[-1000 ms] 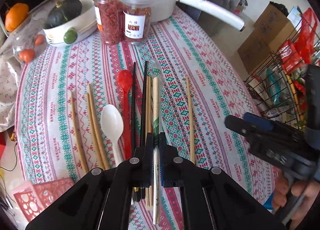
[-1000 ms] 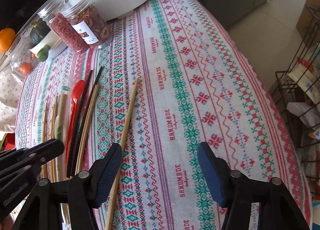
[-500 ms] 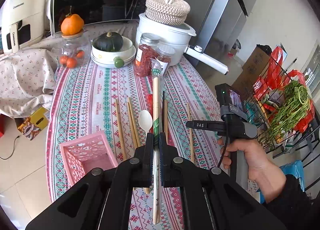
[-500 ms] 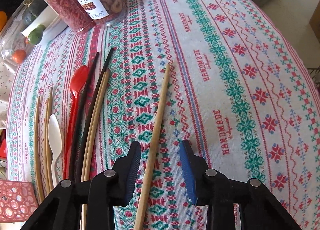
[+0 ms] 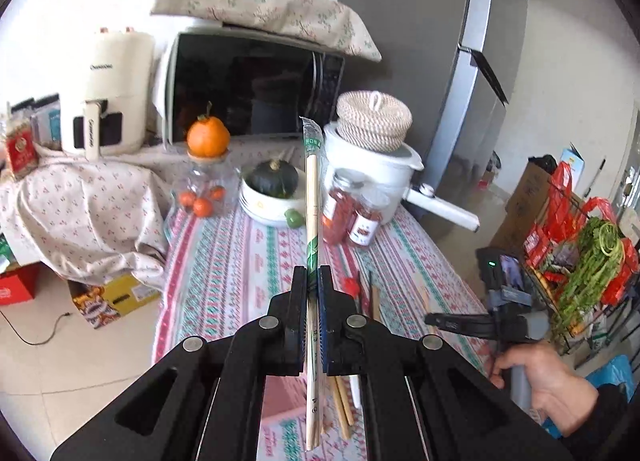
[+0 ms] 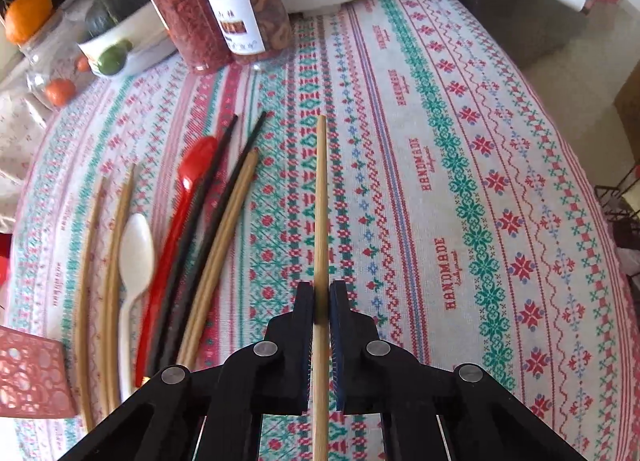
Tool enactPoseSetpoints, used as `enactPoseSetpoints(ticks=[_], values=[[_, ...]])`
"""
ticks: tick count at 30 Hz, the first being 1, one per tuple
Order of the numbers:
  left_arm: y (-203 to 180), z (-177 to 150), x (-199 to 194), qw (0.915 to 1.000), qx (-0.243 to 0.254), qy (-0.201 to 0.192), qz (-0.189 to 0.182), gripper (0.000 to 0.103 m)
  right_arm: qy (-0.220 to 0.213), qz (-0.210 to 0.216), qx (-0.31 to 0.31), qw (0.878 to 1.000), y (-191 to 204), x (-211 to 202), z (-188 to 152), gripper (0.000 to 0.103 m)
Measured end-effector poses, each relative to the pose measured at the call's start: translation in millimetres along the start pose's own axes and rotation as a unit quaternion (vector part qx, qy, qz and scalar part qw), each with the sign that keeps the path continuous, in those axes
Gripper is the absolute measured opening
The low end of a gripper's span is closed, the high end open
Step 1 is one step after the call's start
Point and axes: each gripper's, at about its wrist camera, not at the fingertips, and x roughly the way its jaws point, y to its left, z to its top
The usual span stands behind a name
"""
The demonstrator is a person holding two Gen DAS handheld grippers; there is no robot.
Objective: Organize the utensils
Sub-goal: 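Carry both chopsticks to the pink basket and open the left tool to drop its pair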
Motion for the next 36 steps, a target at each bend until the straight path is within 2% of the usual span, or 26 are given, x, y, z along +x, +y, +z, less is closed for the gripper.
enactPoseSetpoints(ticks=[3, 9, 11, 15, 20, 23, 29, 36], values=[[9.7, 0.2, -3.1, 0.9986, 0.001, -0.046, 0.026, 0.004, -0.03, 0.03, 0.009, 0.999, 4.7, -29.3, -2.4, 0.006], [18.5, -7.1, 9.8, 0.9924, 0.021, -0.101, 0.067, 0.004, -0.088, 0.057, -0.013, 0.994, 27.0, -83.9, -17.5, 0.006], [19.0, -11.1, 17.6, 0.9905, 0.026, -0.107, 0.082, 0.004, -0.105, 0.066, -0.019, 0.992, 31.6, -98.1, -22.1, 0.006], [16.6, -18.8, 32.6, 0.99, 0.034, -0.103, 0.09, 0.005, -0.139, 0.089, -0.02, 0.986, 38.0, -120.2, -27.9, 0.006], [12.4, -28.5, 45.4, 0.9929, 0.034, -0.086, 0.075, 0.005, -0.187, 0.103, -0.024, 0.977, 46.4, -140.2, -28.8, 0.006], [10.4, -36.6, 52.7, 0.9932, 0.047, -0.069, 0.081, 0.005, -0.208, 0.111, -0.021, 0.972, 50.0, -146.9, -29.0, 0.006], [12.1, -47.2, 57.0, 0.997, 0.043, -0.005, 0.064, 0.006, -0.22, 0.134, -0.017, 0.966, 62.0, -149.0, -28.2, 0.006], [27.3, -48.3, 40.9, 0.9958, 0.019, 0.063, 0.064, 0.011, -0.248, 0.159, -0.014, 0.956, 87.9, -157.4, -32.1, 0.006]])
